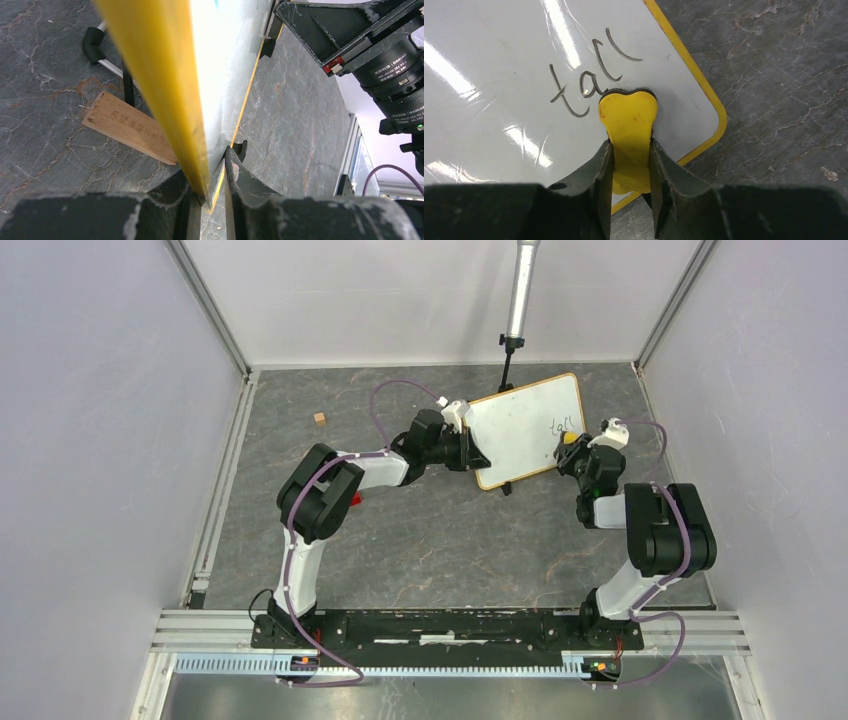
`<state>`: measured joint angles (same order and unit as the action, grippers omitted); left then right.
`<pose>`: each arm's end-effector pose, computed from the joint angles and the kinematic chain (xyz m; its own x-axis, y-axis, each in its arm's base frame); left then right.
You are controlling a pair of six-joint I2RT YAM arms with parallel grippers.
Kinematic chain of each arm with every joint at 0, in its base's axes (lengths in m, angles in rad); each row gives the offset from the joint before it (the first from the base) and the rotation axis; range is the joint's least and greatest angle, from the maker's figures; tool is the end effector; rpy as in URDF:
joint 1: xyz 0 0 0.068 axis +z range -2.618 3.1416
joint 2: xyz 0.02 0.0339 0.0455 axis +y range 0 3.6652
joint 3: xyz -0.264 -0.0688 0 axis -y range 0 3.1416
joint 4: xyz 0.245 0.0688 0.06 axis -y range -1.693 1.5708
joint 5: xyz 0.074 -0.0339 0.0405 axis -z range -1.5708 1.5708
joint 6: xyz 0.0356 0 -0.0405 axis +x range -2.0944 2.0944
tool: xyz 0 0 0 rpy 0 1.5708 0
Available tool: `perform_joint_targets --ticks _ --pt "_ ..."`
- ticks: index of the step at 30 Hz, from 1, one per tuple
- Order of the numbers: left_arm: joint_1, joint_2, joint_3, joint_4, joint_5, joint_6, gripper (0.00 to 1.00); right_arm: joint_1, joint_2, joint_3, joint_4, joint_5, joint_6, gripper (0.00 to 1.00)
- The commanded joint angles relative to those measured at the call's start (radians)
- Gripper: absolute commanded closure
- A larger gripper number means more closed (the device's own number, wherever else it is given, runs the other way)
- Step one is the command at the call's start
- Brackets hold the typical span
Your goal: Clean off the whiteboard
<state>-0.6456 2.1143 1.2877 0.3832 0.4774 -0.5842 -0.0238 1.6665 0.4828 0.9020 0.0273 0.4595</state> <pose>0.3592 -0.2911 0.1546 -0.7634 -0.0382 -0.6448 0.5333 0.5258 -0.6626 0.2984 -0.0081 0.1416 -0.2269 0.4489 -0.8643 0.1681 0.8922 0.4192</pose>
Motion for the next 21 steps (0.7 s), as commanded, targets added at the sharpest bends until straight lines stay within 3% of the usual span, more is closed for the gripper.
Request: perform_joint_targets --ticks 1,12,21 --pt "-0.009 0.017 0.004 -0.12 -0.005 0.041 0.98 0.001 0.011 -0.015 -0.005 -0.025 0.027 0.76" --pt "-0.009 0.02 0.004 -0.112 0.001 0.034 0.98 0.202 -0.044 -0.054 0.053 0.002 0.021 0.76" --pt "-0.01 0.021 0.006 -0.112 0.004 0.035 0.98 0.031 0.016 0.037 -0.029 -0.02 0.032 0.75"
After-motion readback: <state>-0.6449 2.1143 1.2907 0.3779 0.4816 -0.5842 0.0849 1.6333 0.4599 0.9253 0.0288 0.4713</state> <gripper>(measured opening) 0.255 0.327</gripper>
